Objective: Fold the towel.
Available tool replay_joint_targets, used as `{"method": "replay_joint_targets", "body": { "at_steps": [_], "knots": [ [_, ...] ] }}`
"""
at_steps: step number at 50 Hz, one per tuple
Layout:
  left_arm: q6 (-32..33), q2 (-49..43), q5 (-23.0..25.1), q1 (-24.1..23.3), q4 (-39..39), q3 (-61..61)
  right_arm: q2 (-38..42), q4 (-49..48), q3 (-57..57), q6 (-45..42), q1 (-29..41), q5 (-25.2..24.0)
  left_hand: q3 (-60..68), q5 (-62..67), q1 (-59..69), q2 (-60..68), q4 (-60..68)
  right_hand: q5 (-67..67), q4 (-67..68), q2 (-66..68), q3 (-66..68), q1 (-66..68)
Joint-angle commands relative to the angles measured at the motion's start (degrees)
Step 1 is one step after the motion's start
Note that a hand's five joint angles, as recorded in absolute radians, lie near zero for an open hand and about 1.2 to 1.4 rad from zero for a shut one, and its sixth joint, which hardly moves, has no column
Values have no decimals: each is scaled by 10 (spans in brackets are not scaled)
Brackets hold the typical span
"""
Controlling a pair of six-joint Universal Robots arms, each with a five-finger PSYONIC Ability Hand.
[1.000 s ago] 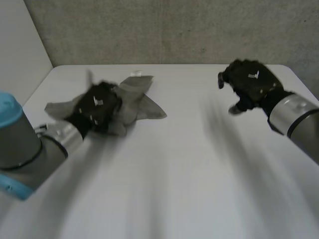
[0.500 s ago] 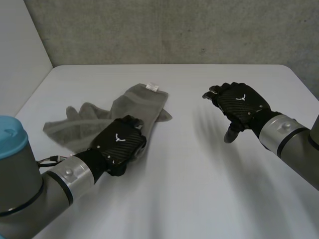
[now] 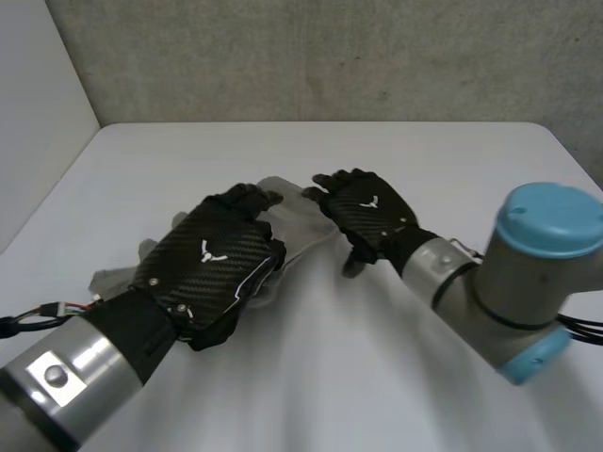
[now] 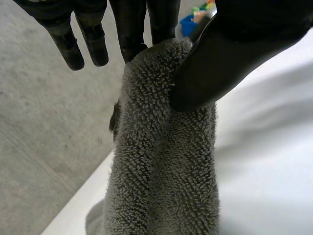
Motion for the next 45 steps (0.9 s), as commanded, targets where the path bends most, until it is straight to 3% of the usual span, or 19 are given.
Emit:
{"method": "replay_joint_targets", "body": {
  "at_steps": [1,3,4,5,7,8,9,16,22,24,27,32,40,45],
  "knots": [
    [-47,58,2,0,-8,-6,69,-46,-63,64,27,17,-28,40,74,34,-31,54,-44,47,-27,49],
    [-65,73,3,0,-6,-10,105,-49,-101,96,32,18,-28,40,74,34,-31,126,-44,119,-27,121],
    [-65,73,3,0,-6,-10,121,-46,-117,104,37,18,-28,40,74,34,-31,237,-44,230,-27,231],
    [-69,76,3,4,-6,-13,121,-46,-118,104,37,18,-28,40,74,34,-31,238,-44,231,-27,232],
    [-70,74,2,12,-6,-15,146,-33,-139,105,39,17,-28,40,74,34,-31,512,-44,505,-27,507],
    [-70,74,2,12,-6,-15,146,-33,-139,105,39,17,-28,40,74,34,-31,514,-44,507,-27,508],
    [-70,70,1,18,-6,-15,150,-23,-144,106,39,18,-28,40,74,34,-31,660,-44,653,-27,654],
    [-66,40,3,64,0,-15,110,19,-120,105,5,39,-28,40,74,34,-31,661,-44,654,-27,655],
    [-61,-20,2,102,19,4,11,57,-43,98,-91,17,-28,40,74,34,-31,661,-44,654,-27,655],
    [-61,-36,1,112,21,8,-55,72,9,74,-137,-12,-28,40,74,34,-31,661,-44,654,-27,655],
    [-61,-68,1,126,22,14,-90,78,34,54,-161,-35,-28,40,74,34,-31,661,-44,654,-27,655],
    [-61,-109,-1,131,20,20,-199,127,103,-10,-223,-122,-28,40,74,34,-31,661,-44,654,-27,655],
    [-63,-119,-3,128,15,18,-262,225,132,-16,-238,-181,-28,40,74,34,-31,661,-44,654,-27,655],
    [-64,-114,-3,123,15,19,-271,261,141,-18,-239,-191,-28,40,74,34,-31,661,-44,654,-27,655]
  ]
}}
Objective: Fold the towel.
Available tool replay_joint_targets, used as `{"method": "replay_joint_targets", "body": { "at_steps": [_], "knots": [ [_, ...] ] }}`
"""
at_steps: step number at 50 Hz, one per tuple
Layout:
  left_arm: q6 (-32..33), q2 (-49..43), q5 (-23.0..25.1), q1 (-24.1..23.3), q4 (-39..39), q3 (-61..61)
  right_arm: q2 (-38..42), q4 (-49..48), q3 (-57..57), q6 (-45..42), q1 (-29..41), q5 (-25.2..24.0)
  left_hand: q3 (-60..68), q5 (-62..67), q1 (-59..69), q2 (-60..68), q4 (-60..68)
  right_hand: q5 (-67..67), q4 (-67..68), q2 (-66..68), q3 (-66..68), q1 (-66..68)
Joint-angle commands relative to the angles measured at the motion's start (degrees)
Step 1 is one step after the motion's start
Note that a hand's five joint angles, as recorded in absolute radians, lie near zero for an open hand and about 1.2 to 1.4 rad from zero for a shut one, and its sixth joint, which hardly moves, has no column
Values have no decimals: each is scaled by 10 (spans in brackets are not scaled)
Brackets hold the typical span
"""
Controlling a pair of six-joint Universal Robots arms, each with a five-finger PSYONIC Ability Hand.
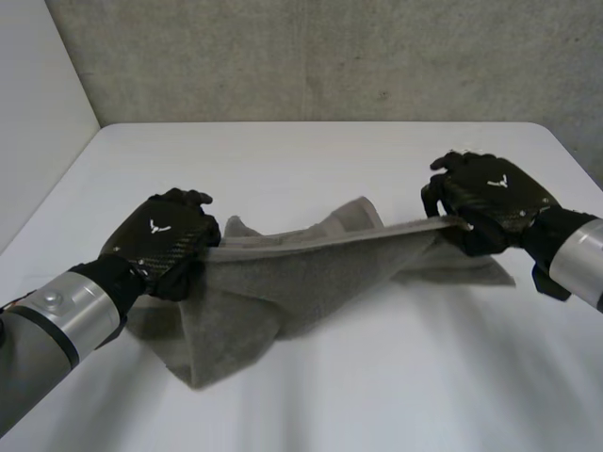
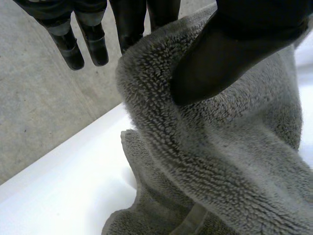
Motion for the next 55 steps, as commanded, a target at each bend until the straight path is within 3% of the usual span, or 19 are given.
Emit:
{"method": "replay_joint_targets", "body": {
  "at_steps": [1,7,13,17,20,22,23,24,25,26,28,29,31,33,36,45,50,55],
  "knots": [
    [-1,8,0,-7,-1,0,-17,57,11,0,2,-19,-28,26,74,31,-31,33,-44,33,-27,46],
    [-2,6,1,-4,-1,0,-14,159,-10,-52,-15,-24,-28,26,74,31,-31,33,-44,33,-27,46],
    [1,-18,1,1,3,8,44,248,-44,-187,-16,-7,-28,26,74,31,-31,33,-44,33,-27,46],
    [6,-104,3,2,8,65,94,257,-83,-210,-5,5,-28,26,74,31,-31,33,-44,33,-27,46],
    [13,-140,3,3,8,110,156,197,-198,-199,56,59,-28,26,74,31,-31,33,-44,33,-27,46],
    [32,-181,2,3,12,209,163,160,-241,-182,74,86,-28,26,74,31,-31,33,-44,33,-27,46],
    [32,-181,2,3,12,209,163,116,-289,-157,88,116,-28,26,74,31,-31,33,-44,33,-27,46],
    [40,-193,-2,-2,17,264,163,115,-289,-157,88,117,-28,26,74,31,-31,33,-44,33,-27,46],
    [40,-198,-9,-7,22,322,158,66,-336,-125,98,150,-28,26,74,31,-31,33,-44,33,-27,46],
    [40,-198,-9,-7,22,323,158,65,-336,-125,98,150,-28,26,74,31,-31,33,-44,33,-27,46],
    [40,-195,-41,-21,40,412,121,-49,-401,-55,103,209,-28,26,74,31,-31,33,-44,33,-27,46],
    [40,-195,-42,-21,40,412,120,-50,-401,-55,103,210,-28,26,74,31,-31,33,-44,33,-27,46],
    [36,-188,-62,-28,67,443,88,-130,-428,2,97,240,-28,26,74,31,-31,33,-44,33,-27,46],
    [28,-141,-94,-35,149,453,83,-132,-433,14,97,238,-28,26,74,31,-31,33,-44,33,-27,46],
    [12,-103,-101,-36,210,433,82,-116,-423,14,97,227,-28,26,74,31,-31,33,-44,33,-27,46],
    [17,-105,-90,-27,220,311,84,-103,-311,-12,97,183,-28,26,74,31,-31,33,-44,33,-27,46],
    [51,-128,-69,-18,220,216,86,-103,-190,-78,86,166,-28,26,74,31,-31,33,-44,33,-27,46],
    [145,-189,-19,-15,222,104,92,-117,-94,-115,76,157,-28,26,74,31,-31,33,-44,33,-27,46]
  ]
}}
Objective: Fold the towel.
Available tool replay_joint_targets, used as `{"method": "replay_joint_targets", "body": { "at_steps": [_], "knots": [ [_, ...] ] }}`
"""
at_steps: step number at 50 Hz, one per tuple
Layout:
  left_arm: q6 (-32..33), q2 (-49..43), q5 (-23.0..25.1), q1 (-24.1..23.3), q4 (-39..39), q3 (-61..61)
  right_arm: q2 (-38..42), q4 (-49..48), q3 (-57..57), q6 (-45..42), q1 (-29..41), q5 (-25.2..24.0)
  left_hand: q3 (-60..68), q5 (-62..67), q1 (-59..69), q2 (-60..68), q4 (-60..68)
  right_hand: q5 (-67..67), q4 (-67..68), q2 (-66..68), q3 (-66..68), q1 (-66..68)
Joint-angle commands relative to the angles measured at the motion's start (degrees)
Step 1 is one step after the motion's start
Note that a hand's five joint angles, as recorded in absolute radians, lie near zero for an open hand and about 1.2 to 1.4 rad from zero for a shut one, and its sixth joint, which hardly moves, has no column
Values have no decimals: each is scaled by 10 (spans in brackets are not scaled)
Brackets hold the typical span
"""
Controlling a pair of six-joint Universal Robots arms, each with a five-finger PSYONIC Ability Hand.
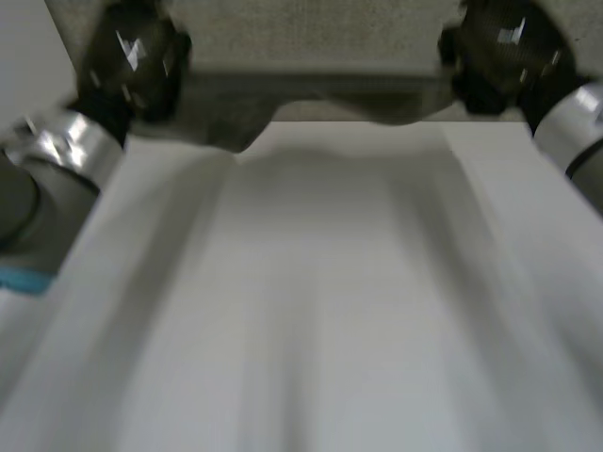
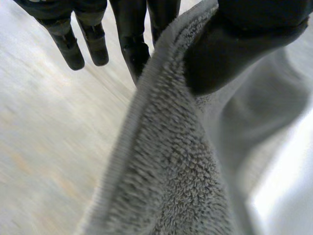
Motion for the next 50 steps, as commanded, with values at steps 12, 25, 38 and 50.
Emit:
{"method": "replay_joint_targets", "body": {
  "at_steps": [12,25,38,50],
  "knots": [
    [168,-158,50,4,-7,-169,31,-55,277,-78,-43,-56,-28,21,74,29,-31,31,-44,33,-27,46],
    [168,-130,42,11,-8,-180,19,-8,279,-100,-68,-73,-28,21,74,29,-31,31,-44,33,-27,46],
    [166,-129,-11,4,-2,-180,55,-9,282,-94,-68,-61,-28,-334,-281,-326,-31,-211,-44,-209,-27,-196],
    [165,-130,-13,-11,-2,-185,102,-18,270,-79,-67,5,-28,-352,-299,-344,-31,-305,-44,-303,-27,-290]
  ]
}}
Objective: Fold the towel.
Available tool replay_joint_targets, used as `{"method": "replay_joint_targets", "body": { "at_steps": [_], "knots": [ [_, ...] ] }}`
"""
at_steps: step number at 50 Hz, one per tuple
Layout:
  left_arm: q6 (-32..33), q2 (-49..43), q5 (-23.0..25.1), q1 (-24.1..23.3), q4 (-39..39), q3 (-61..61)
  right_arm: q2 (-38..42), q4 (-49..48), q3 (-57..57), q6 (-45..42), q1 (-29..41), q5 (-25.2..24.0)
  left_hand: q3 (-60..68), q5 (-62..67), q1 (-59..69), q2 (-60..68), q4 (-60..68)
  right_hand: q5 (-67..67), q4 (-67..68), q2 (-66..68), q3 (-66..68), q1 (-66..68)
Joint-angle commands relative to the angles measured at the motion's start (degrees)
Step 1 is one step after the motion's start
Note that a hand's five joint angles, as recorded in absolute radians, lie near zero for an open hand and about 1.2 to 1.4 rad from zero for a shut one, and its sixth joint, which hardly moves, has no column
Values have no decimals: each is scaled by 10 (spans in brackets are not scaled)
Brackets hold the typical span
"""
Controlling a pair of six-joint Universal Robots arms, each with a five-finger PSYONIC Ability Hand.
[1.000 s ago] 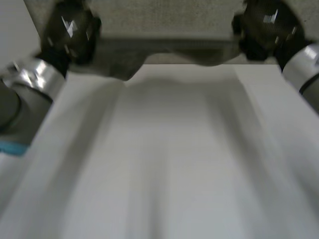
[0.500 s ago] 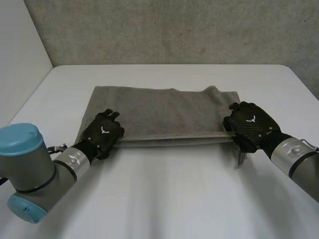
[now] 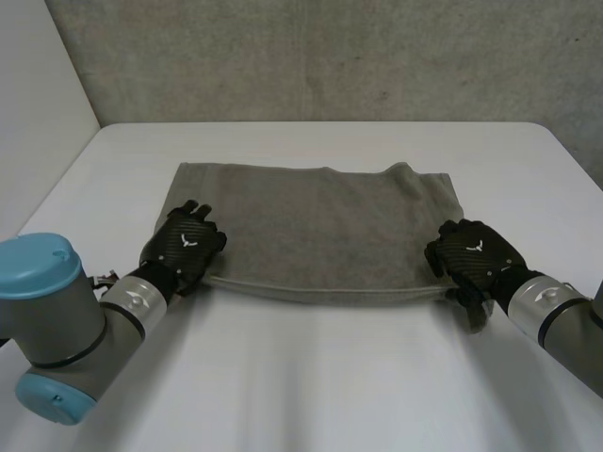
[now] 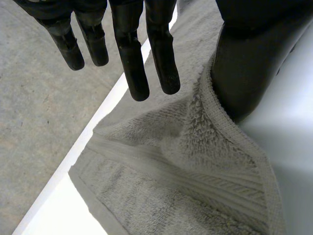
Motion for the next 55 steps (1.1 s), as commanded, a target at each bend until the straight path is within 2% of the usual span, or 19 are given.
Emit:
{"method": "replay_joint_targets", "body": {
  "at_steps": [1,8,11,13,14,15,16,17,26,46,47,48,49,50,51,52,55],
  "knots": [
    [0,-1,1,-6,0,-3,17,-4,-10,18,0,52,-28,-4,-11,-20,-31,-27,-44,-48,-27,-33],
    [0,-5,0,-1,1,-3,12,-2,-16,46,-14,89,-28,-4,-11,-20,-31,-69,-44,-90,-27,-75],
    [0,-7,-7,2,1,-3,9,-1,-15,44,-24,89,-28,-11,-18,-26,-31,-22,-44,-43,-27,-28],
    [0,-8,-16,2,1,-3,9,-1,-15,44,-32,82,-28,-31,-38,-47,-31,110,-44,90,-27,104],
    [0,-8,-27,2,0,-3,9,-1,-15,44,-32,82,-28,-41,-48,-57,-31,111,-44,90,-27,105],
    [0,-8,-36,2,0,-4,9,-1,-15,44,-36,80,-28,-56,-63,-72,-31,227,-44,207,-27,221],
    [0,-8,-36,2,0,-4,9,-1,-15,44,-36,80,-28,-56,-64,-72,-31,228,-44,208,-27,223],
    [0,-8,-43,1,0,-4,9,-1,-16,43,-37,73,-28,-68,-75,-84,-31,321,-44,301,-27,315],
    [0,-9,-60,2,-7,-3,-13,7,-11,49,-69,13,-28,-154,-161,-169,-31,322,-44,302,-27,316],
    [1,-8,-95,13,-8,-3,-37,22,-20,47,-105,8,-28,-142,-149,-158,-31,322,-44,302,-27,316],
    [1,-8,-93,16,-8,-3,-41,22,-20,47,-108,7,-28,-117,-124,-133,-31,322,-44,302,-27,316],
    [0,-8,-89,17,-8,-3,-44,22,-19,47,-110,6,-28,-27,-34,-43,-31,322,-44,302,-27,316],
    [0,-8,-89,17,-8,-3,-44,22,-19,47,-110,6,-28,-26,-33,-42,-31,322,-44,302,-27,316],
    [1,-8,-86,19,-8,-3,-46,25,-18,46,-111,4,-28,154,147,138,-31,322,-44,302,-27,316],
    [1,-8,-86,19,-8,-3,-46,33,-18,44,-112,-2,-28,156,148,140,-31,322,-44,302,-27,316],
    [1,-8,-84,19,-10,-4,-46,33,-18,44,-112,-2,-28,356,348,340,-31,322,-44,302,-27,316],
    [2,-1,-70,19,-23,-5,-47,59,-20,41,-114,-19,-28,369,362,353,-31,322,-44,302,-27,316]
  ]
}}
